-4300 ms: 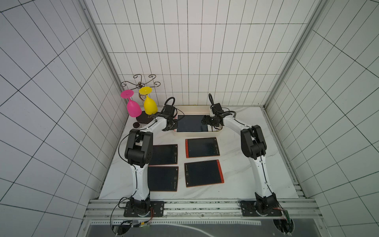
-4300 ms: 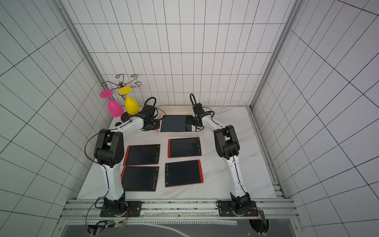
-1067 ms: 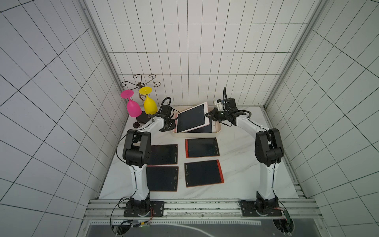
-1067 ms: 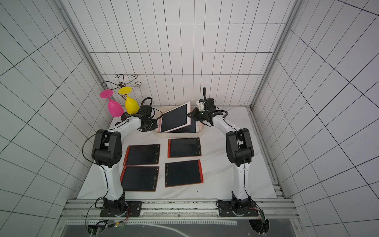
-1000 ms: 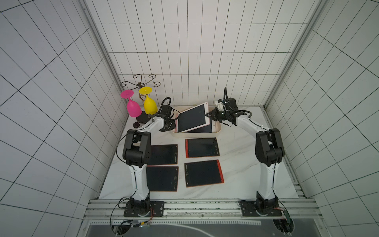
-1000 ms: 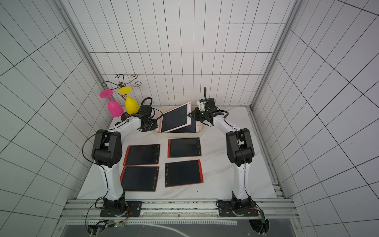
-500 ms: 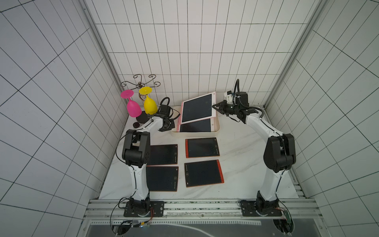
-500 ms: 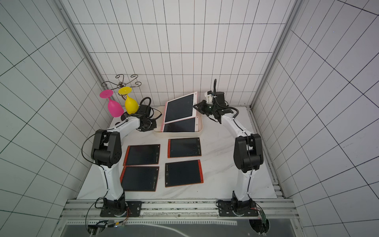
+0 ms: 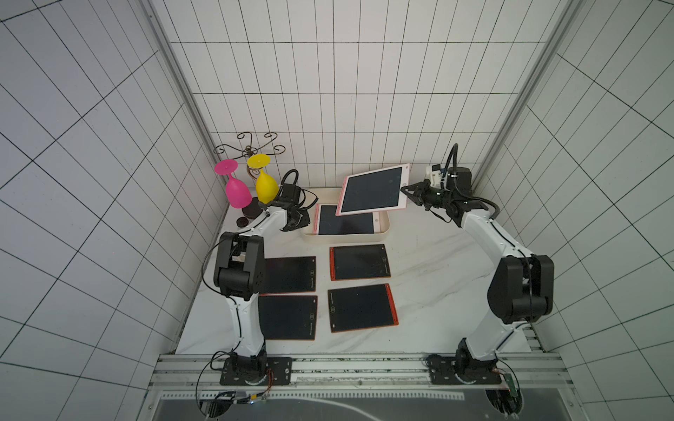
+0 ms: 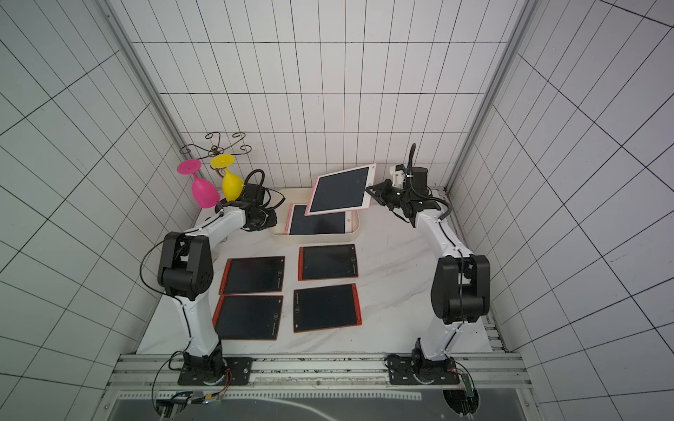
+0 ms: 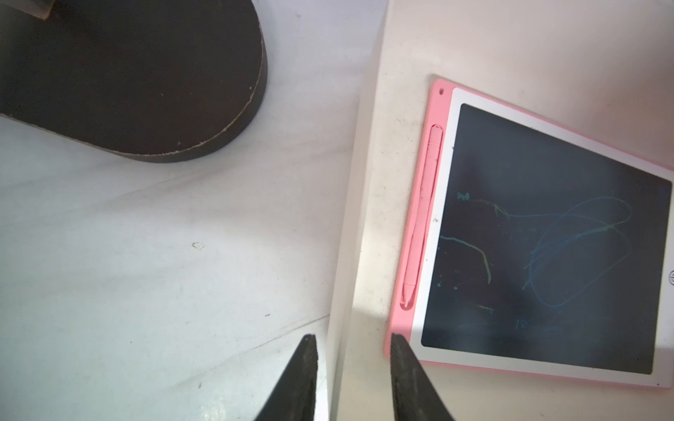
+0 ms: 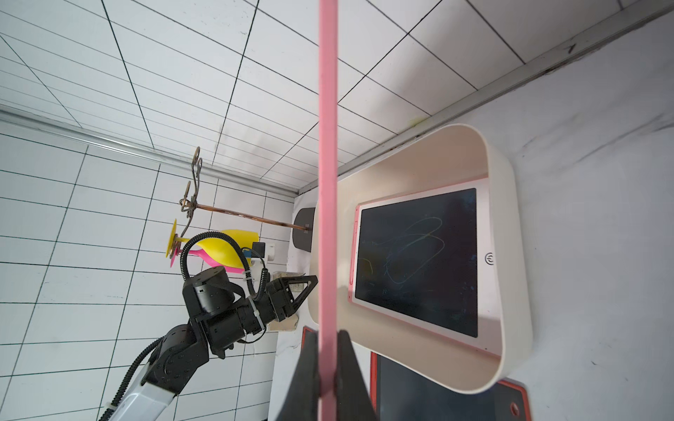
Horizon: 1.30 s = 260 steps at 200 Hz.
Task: Take out the writing tablet from the storage box
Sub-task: Pick up the writing tablet from the storage box, then place the writing tablet at the center of the board.
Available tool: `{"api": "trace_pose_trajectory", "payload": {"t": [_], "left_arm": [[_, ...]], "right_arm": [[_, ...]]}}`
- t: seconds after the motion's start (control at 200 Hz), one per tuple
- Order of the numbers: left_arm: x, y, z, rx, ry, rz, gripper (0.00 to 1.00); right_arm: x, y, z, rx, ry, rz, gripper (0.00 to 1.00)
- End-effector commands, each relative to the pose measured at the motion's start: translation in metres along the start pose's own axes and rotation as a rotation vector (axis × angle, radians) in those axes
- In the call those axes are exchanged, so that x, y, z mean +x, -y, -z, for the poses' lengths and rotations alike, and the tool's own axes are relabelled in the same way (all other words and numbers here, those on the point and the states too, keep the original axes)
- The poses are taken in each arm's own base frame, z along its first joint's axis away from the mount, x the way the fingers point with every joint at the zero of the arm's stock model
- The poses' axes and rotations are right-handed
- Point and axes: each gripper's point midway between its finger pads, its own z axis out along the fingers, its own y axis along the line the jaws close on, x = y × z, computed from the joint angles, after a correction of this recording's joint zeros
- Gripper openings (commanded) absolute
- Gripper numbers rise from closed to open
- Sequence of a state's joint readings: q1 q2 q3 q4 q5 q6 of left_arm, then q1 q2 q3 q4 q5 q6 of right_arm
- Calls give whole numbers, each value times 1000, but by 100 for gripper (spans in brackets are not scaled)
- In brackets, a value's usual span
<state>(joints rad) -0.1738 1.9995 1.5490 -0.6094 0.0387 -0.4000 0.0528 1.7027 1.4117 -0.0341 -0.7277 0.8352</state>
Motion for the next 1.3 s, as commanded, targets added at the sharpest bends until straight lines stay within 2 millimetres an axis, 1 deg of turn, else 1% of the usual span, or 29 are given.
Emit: {"api": "trace_pose_trajectory", "payload": {"t": [0.0,0.09,0.165,0.24,0.345,0.42,0.545,0.7,0.855,0.995,1.1,1.145,1.295], "left_arm": [[-16,8,20,40,52,5,36],[-23,12,32,63,74,3,42],[-27,15,43,78,93,2,46],[-31,15,51,82,110,3,56],[-33,13,58,91,122,9,66],[-33,13,59,106,119,21,68],[-33,13,62,123,118,28,69],[-34,15,62,140,117,33,69],[-33,14,63,142,115,38,69],[-33,15,63,157,114,48,69],[-31,14,61,160,105,51,69],[-32,15,61,162,106,51,69],[-31,15,61,163,105,52,69]], "right_arm": [[-11,-6,33,-55,57,-11,0],[-17,9,57,-28,104,-40,0],[-22,18,75,-20,144,-63,0],[-30,25,94,-11,200,-86,0],[-40,33,119,-11,283,-126,0],[-48,37,135,-24,346,-150,0],[-54,56,158,1,447,-228,0],[-54,81,170,32,560,-327,0],[-51,107,181,74,682,-412,0],[-48,124,195,123,800,-457,0],[-43,132,202,149,870,-477,0],[-40,137,202,165,884,-488,0],[-26,152,189,196,887,-533,0]]}}
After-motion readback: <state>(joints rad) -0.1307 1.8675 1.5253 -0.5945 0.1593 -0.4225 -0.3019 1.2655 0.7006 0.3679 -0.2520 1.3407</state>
